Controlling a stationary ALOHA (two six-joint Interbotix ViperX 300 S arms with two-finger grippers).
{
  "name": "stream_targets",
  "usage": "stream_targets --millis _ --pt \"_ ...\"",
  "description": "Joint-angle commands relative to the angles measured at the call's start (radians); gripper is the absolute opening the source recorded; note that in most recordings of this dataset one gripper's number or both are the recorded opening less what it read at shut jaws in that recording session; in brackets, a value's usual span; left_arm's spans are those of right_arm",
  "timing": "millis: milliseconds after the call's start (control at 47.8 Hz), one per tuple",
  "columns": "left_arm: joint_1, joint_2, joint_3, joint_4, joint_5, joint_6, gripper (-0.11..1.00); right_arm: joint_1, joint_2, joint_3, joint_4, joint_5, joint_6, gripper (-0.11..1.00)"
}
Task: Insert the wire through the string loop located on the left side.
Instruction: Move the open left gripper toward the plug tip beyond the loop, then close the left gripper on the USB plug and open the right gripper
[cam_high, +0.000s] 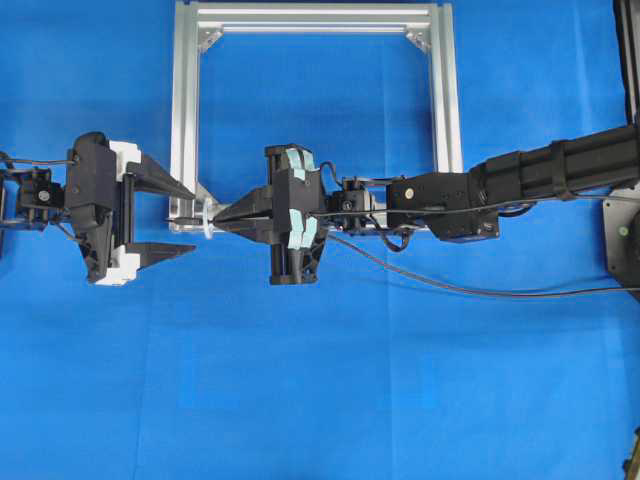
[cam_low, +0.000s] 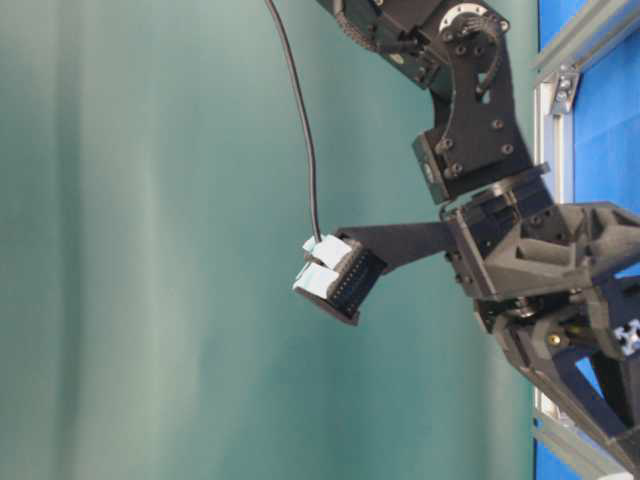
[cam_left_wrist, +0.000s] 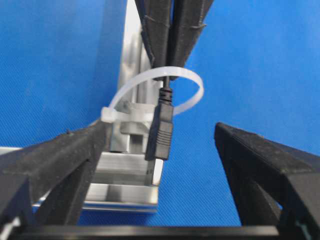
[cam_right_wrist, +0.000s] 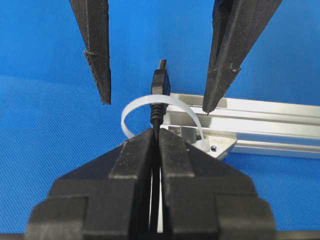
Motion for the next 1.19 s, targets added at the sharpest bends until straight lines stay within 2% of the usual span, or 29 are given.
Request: stream_targets --millis 0,921,1025,1172 --pt "0.003 -0.006 -0.009 0.003 -0.005 0.002 0.9 -0.002 -0.023 -0.015 0.0 -0.011 0.003 0.0" --pt "0.003 -0.005 -0.017 0.003 -0.011 -0.003 0.88 -0.002 -0.023 -0.014 0.0 -0.011 0.003 0.0" --pt "0.003 -0.005 -0.017 0.003 -0.012 -0.006 0.74 -0.002 -0.021 -0.014 0.0 -0.011 0.003 0.0" --pt "0.003 -0.005 -0.015 0.003 -0.012 0.0 0.31 0.0 -0.023 -0.014 0.0 -0.008 0.003 0.0"
